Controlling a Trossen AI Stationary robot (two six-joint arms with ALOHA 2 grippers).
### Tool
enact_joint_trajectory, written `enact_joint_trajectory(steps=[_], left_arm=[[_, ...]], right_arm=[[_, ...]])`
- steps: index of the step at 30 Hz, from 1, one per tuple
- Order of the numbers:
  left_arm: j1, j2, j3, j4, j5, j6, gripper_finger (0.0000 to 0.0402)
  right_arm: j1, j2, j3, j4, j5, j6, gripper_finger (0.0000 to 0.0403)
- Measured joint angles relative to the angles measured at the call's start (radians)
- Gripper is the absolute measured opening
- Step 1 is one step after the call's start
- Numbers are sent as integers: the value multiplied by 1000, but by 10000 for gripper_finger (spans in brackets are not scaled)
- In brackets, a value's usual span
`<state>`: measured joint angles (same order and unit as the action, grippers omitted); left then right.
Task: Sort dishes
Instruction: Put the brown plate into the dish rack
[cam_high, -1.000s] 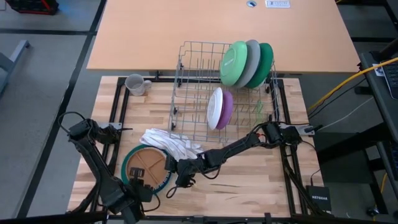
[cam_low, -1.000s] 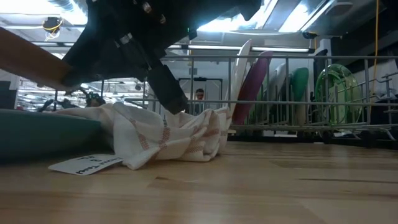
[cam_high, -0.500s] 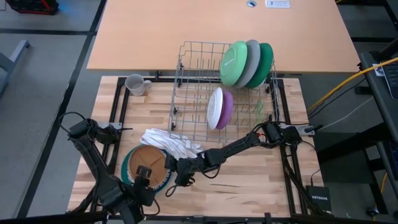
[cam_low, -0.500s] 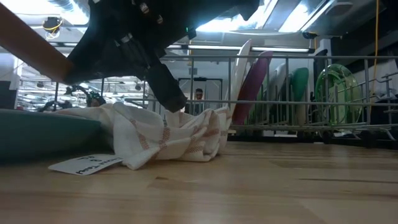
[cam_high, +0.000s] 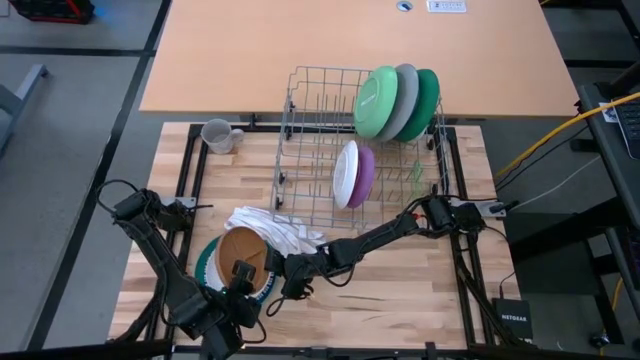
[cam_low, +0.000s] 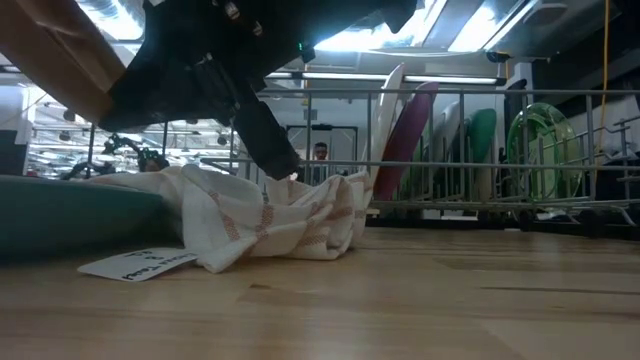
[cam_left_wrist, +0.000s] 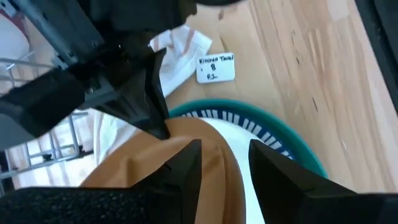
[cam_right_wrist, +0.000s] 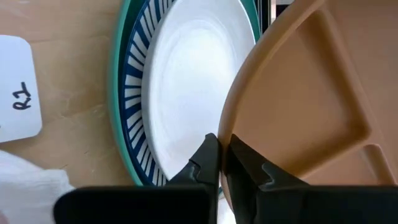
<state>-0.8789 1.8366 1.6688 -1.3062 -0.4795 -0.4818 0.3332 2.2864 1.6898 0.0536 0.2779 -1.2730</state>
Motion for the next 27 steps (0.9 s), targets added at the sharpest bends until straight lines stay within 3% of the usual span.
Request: enact_joint_trajectory(steps=[6,13,19,24,27], left_arm=[[9,0,32,22,-40,12,123],[-11,0,198,-11,-110,28,123],[-62,0,333,-135,-115,-51,123],[-111,0,388,-269,-210,-193,123],[-139,-18,388,-259,-248,-165,123]], right_arm=[[0,0,0,-1,7,-3,15],[1,0,0,1,39,8,17],[1,-7,0,5,47,167,14],[14,-31,0,-5,53,264,15],[27,-62,0,-4,52,334,15]])
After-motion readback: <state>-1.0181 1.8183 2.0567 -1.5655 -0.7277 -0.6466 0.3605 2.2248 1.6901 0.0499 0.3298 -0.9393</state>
